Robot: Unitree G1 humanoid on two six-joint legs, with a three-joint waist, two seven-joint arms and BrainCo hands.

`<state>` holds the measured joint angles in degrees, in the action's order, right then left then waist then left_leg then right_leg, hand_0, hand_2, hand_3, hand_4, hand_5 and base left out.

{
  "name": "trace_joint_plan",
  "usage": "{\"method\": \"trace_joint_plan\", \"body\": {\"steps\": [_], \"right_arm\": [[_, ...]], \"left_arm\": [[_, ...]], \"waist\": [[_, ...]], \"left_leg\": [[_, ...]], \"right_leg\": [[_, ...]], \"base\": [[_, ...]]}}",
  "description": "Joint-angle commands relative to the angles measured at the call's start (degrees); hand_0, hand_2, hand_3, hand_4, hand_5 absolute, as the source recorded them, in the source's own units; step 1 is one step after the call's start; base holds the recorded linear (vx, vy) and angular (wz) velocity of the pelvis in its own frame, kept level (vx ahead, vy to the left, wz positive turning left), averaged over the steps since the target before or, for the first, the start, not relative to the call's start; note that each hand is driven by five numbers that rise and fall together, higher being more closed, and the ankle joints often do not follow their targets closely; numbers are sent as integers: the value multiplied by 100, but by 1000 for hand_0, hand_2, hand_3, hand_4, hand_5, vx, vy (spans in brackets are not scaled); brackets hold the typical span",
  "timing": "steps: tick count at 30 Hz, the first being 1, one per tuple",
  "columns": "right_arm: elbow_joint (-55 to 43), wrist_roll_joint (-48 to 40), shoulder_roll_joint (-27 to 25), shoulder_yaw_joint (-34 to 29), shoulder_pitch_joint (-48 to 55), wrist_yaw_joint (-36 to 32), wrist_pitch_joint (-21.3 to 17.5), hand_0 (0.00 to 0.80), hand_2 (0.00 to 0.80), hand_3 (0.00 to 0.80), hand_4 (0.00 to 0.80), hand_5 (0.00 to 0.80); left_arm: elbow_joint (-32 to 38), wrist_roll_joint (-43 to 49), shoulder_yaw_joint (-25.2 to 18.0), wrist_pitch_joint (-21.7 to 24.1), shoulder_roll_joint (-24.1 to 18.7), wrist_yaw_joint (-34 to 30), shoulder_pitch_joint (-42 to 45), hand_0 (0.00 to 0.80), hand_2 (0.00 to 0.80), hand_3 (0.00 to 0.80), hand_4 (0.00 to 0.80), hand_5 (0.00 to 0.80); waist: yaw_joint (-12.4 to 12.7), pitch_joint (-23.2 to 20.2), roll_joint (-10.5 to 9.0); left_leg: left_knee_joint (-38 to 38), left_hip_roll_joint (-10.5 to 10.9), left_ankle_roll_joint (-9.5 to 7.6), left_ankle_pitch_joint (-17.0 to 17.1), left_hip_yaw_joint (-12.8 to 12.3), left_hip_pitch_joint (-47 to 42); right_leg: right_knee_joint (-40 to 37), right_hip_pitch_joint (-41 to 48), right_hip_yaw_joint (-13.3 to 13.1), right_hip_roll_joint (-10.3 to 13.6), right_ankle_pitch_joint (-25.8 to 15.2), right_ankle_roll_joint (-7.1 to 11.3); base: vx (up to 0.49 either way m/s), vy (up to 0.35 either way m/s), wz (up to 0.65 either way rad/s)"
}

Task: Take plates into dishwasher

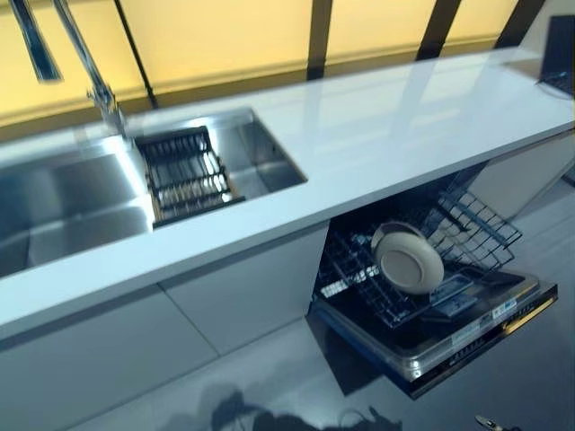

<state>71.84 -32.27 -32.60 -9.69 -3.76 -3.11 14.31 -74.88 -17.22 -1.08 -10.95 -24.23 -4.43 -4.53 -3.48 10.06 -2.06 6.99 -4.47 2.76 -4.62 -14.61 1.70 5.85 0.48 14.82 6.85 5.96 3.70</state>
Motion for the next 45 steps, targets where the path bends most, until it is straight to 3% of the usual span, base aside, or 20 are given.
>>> {"method": "trace_joint_plan", "body": {"steps": [1, 12, 20, 23, 26, 32, 36, 45], "right_arm": [[235, -344, -244, -158, -387, 210, -247, 0, 0, 0, 0, 0], [221, -1370, -291, -258, -845, 594, -388, 0, 0, 0, 0, 0], [-8, -3710, -379, -548, -1160, 82, -615, 0, 0, 0, 0, 0], [-305, -5163, -314, -861, -1447, -534, -884, 0, 0, 0, 0, 0], [-578, -5801, -266, -971, -1727, -1085, -1123, 0, 0, 0, 0, 0], [-640, -5355, -754, -955, -2505, -1746, -942, 0, 0, 0, 0, 0], [-919, -4924, -1051, -575, -3173, -1687, -787, 0, 0, 0, 0, 0], [-1789, -4769, -1165, 739, -4692, -1393, -935, 0, 0, 0, 0, 0]], "left_arm": [[-184, -142, 148, 87, 20, -48, 122, 0, 0, 0, 0, 0], [11, -498, 336, 189, -40, -142, -54, 0, 0, 0, 0, 0], [82, -687, 409, 286, 80, -220, -13, 0, 0, 0, 0, 0], [63, -838, 401, 440, 259, -184, 128, 0, 0, 0, 0, 0], [121, -962, 447, 482, 424, -120, 276, 0, 0, 0, 0, 0], [163, -863, 557, 565, 720, -108, 566, 0, 0, 0, 0, 0], [356, -838, 647, 467, 754, -78, 637, 0, 0, 0, 0, 0], [495, -775, 624, 188, 518, -37, 764, 0, 0, 0, 0, 0]], "waist": [[147, 257, 146], [-11, 780, 571], [-20, 1029, 869], [-21, 1107, 1061], [17, 1128, 1209], [178, 1010, 1437], [329, 920, 1474], [700, 830, 1213]], "left_leg": [[-52, 289, -324, -286, 339, -159], [-22, 308, -326, -228, 71, 275], [529, 299, -286, -327, 27, 620], [795, 312, -250, -348, 8, 804], [973, 340, -222, -361, 19, 877], [1164, 373, -82, -147, 129, 898], [1121, 390, -32, 1, 197, 853], [863, 322, 43, 259, 363, 718]], "right_leg": [[-371, -123, -168, -485, -343, -81], [-348, -705, -422, -306, -472, -54], [48, -940, -350, -196, -258, -195], [457, -1178, -321, -142, -43, -301], [719, -1267, -253, -82, 117, -376], [1060, -1257, -100, 19, 396, -524], [1140, -1184, -1, 62, 487, -598], [1014, -917, 277, 6, 488, -649]], "base": [[-118, 4, 0], [-92, -13, -6], [-25, -12, -1], [-28, 26, -2], [11, 22, 2], [78, 29, 7], [63, 8, 13], [36, -36, 15]]}}
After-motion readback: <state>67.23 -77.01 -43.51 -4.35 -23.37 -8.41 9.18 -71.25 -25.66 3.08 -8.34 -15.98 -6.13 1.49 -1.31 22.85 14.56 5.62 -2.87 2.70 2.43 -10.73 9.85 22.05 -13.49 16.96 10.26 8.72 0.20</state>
